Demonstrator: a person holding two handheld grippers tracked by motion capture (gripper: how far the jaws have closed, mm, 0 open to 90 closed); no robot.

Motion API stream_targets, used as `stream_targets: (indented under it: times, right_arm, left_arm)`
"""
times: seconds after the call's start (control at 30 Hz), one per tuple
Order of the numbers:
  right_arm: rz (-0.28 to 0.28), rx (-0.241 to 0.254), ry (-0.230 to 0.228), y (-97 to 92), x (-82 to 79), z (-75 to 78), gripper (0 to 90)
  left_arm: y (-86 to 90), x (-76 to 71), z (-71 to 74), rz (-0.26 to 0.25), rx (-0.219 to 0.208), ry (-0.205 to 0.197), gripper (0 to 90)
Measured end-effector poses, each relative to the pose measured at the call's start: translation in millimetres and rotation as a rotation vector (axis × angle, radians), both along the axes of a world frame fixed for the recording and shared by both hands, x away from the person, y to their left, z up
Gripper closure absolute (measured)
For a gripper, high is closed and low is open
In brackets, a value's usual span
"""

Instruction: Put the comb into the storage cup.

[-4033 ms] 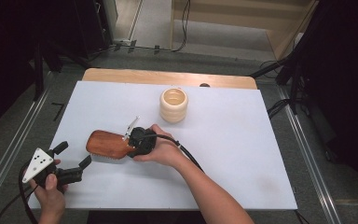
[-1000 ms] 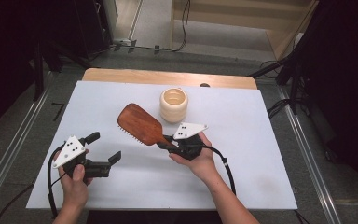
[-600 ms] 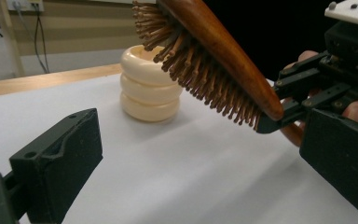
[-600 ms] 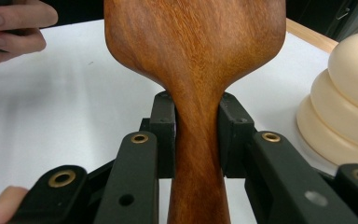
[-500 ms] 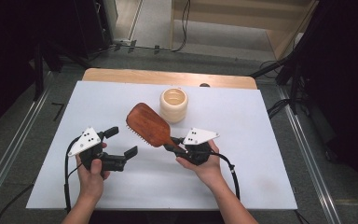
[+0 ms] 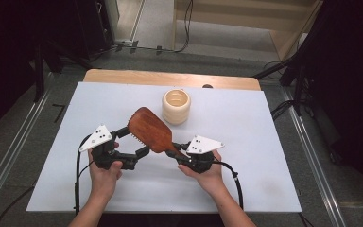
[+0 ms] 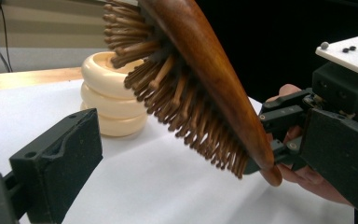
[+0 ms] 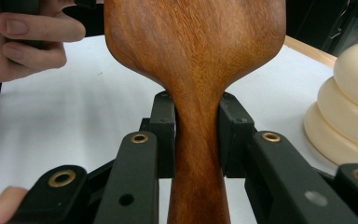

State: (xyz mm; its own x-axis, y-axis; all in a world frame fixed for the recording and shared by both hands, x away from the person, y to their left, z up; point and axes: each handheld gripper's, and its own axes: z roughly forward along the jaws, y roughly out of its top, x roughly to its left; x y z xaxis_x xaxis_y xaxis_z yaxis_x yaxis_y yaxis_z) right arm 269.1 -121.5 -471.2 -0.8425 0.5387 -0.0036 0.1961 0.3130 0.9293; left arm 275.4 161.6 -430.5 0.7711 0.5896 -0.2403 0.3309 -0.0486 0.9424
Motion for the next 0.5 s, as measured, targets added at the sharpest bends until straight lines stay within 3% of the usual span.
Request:
stream_targets:
  times: [0.5]
  right_arm:
    - [0.016,0.011,-0.008,7.6,-6.5,-2.3,69.7]
  left_arm:
    - [-22.8,7.4,2.0,0.031,0.000,0.041,0.0]
